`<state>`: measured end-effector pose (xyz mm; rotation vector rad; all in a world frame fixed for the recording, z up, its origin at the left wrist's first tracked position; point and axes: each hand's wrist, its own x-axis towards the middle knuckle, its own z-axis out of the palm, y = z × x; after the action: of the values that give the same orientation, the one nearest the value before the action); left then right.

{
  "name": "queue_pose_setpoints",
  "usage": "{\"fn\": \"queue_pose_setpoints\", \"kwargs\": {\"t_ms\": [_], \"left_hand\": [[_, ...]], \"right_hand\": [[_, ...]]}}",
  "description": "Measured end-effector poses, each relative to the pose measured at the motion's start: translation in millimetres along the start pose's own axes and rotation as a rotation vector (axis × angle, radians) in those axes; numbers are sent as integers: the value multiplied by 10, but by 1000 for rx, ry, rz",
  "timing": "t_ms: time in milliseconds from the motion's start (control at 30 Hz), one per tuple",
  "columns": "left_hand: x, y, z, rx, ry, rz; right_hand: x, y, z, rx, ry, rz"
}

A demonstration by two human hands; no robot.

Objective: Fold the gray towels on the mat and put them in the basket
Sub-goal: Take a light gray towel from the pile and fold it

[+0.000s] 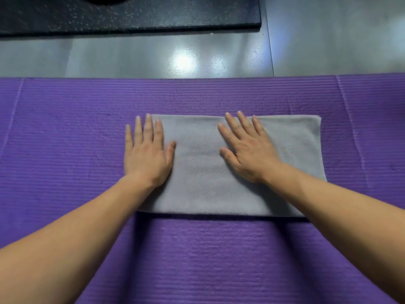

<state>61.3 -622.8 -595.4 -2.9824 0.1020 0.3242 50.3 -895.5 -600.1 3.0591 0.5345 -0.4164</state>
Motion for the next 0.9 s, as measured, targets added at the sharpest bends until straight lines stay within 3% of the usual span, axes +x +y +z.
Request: {"fn": "queue_pose_setpoints", "kwargs": {"t_ms": [100,200,333,433,633,800,900], "left_hand": [[-168,334,-61,-57,102,150],[-485,628,54,-160,66,370],[-802,632,212,-174,26,237],[-859,554,264,-151,43,220],[-784,246,318,-141,23,139],[-726,-19,273,-203,-1,83],[-702,-56,183,-284,22,50]], "right_hand": [[11,16,8,2,-5,-8],[9,-2,-67,67,-17,14],[-378,-316,-1,264,100,153],[-895,-449,263,185,87,169],[-1278,250,385,111,21,403],[-1350,415,339,145,-16,395],[-1324,348,286,141,78,402]]}}
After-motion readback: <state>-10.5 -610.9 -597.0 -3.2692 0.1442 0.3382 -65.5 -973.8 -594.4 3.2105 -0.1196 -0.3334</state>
